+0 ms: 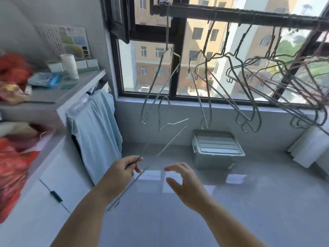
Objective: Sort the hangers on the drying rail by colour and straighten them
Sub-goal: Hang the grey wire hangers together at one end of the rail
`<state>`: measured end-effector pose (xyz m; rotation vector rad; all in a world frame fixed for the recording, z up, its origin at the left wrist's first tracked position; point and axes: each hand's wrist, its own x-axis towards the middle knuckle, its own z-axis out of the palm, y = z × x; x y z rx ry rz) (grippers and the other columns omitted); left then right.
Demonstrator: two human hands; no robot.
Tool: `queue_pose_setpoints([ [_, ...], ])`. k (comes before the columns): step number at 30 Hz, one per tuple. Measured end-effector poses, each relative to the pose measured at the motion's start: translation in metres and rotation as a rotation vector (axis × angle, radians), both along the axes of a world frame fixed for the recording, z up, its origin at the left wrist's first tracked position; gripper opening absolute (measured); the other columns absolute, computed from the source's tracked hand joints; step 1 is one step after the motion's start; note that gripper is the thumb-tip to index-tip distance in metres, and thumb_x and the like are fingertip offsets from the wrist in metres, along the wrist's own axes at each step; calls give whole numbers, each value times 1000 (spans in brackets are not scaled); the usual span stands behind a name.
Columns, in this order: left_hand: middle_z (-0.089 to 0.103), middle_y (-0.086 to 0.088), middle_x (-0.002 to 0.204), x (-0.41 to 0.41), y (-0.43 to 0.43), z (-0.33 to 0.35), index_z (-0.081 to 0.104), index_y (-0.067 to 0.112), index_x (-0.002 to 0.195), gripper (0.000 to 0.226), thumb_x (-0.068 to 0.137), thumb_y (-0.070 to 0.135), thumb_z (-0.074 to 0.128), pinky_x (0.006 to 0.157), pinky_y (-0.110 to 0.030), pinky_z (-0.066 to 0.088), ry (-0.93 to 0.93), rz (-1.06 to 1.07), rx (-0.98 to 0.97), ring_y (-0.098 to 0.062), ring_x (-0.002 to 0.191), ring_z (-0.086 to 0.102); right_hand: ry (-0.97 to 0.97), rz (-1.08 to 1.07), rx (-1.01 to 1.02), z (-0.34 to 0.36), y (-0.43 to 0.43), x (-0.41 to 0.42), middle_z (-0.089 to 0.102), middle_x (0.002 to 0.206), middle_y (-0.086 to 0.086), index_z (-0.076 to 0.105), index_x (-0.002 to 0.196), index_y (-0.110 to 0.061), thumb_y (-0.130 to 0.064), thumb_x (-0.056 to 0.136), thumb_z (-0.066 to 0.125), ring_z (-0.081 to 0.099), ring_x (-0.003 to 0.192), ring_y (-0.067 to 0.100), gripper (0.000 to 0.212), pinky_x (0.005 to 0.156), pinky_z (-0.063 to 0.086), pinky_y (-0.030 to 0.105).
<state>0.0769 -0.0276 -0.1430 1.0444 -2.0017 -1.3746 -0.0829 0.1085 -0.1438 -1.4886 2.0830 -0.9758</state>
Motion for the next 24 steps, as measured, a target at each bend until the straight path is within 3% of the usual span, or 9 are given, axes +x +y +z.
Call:
queue_pose_setpoints([
  [5,55,-2,75,-41,35,27,58,12,106,33,93,-3,31,50,-15,36,194,46,195,-7,50,36,-175,104,103,-1,3,48,47,125,-11,45,126,-27,-39,92,47,44,112,1,36,98,34,18],
  [11,52,-1,71,-89,49,56,54,6,111,34,93,-6,28,44,-11,31,302,81,229,1,38,36,-199,101,-30,8,2,50,55,115,-6,39,113,-30,-27,94,41,50,110,10,19,92,41,25],
  [13,52,-1,73,-98,50,64,53,5,113,34,92,-6,28,44,-11,32,344,84,230,0,41,37,-207,58,-88,13,4,47,56,103,-7,36,100,-37,-26,96,33,53,102,11,12,88,44,27],
  [15,55,-1,77,-103,51,74,53,6,113,34,92,-6,29,47,-12,34,384,64,224,-3,49,39,-156,-6,-167,19,6,45,55,81,-12,33,86,-39,-30,95,26,53,81,7,14,72,41,17],
  [17,58,0,81,-106,53,86,56,11,102,31,92,-6,32,51,-14,38,412,6,188,-6,57,43,-118,-95,-253,30,9,43,48,67,-13,32,80,-38,-37,91,22,47,62,4,16,58,33,14],
  [20,63,2,89,-109,53,108,57,24,83,33,92,-2,39,68,-19,48,427,-69,104,-8,70,56,-97,-196,-341,51,7,34,48,64,-12,37,84,-34,-26,96,27,47,57,4,18,52,34,17],
  [24,65,5,95,-110,42,131,56,30,82,30,91,4,46,85,-26,49,415,-134,-29,-7,84,62,18,-252,-380,83,0,21,45,58,-8,39,91,-25,-23,96,28,44,50,8,12,48,32,22],
])
